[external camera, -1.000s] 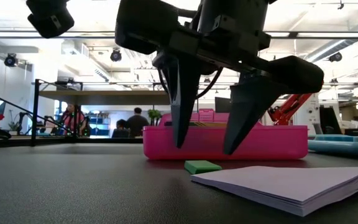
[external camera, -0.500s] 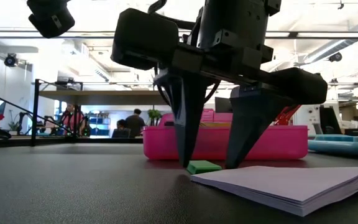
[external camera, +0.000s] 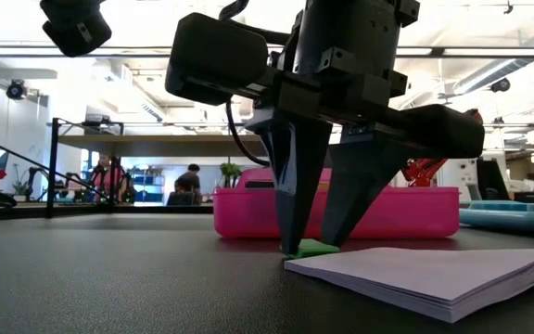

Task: Pack school essentials
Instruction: Put the green eraser into the pink supply box

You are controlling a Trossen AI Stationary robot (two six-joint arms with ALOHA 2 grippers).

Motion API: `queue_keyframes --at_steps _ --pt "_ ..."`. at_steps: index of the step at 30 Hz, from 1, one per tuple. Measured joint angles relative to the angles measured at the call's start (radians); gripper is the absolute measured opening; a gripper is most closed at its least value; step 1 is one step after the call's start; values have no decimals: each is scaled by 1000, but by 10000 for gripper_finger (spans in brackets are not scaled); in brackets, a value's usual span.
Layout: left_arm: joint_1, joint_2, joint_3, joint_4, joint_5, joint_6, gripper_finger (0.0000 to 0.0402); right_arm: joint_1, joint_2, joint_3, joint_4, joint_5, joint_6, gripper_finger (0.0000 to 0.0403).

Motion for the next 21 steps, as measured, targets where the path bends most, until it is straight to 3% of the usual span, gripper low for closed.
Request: queue_keyframes --at_steps 11,21 --pt "0 0 0 0 1 0 208 0 -32 -4 -3 10 -9 54" --pt "0 0 0 -3 4 0 208 0 -39 30 -3 15 -21 49"
